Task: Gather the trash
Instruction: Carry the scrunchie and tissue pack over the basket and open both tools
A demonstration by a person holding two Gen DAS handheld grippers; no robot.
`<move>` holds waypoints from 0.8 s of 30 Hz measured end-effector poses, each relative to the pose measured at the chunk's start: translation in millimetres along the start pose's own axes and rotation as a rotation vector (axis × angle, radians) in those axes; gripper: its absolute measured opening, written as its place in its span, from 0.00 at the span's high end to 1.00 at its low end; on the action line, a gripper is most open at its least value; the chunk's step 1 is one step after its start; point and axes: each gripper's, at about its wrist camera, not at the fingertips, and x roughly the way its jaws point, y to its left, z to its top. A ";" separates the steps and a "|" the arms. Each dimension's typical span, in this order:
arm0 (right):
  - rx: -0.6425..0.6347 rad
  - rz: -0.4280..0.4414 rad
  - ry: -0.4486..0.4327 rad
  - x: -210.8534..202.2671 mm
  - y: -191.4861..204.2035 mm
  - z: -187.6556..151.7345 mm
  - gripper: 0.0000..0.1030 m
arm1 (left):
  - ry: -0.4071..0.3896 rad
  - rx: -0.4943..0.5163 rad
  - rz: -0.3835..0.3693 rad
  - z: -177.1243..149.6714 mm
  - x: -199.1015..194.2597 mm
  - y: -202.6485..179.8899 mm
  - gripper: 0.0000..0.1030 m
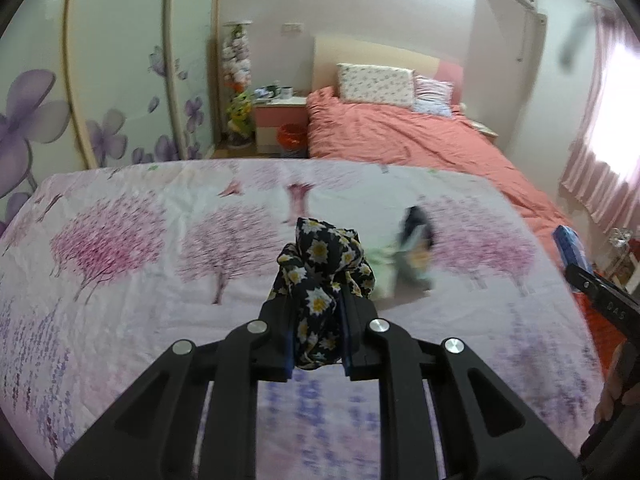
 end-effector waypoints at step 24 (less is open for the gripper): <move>0.107 -0.097 -0.193 -91.6 -106.5 -8.2 0.51 | -0.035 0.199 -0.368 -3.9 -47.3 -198.3 0.83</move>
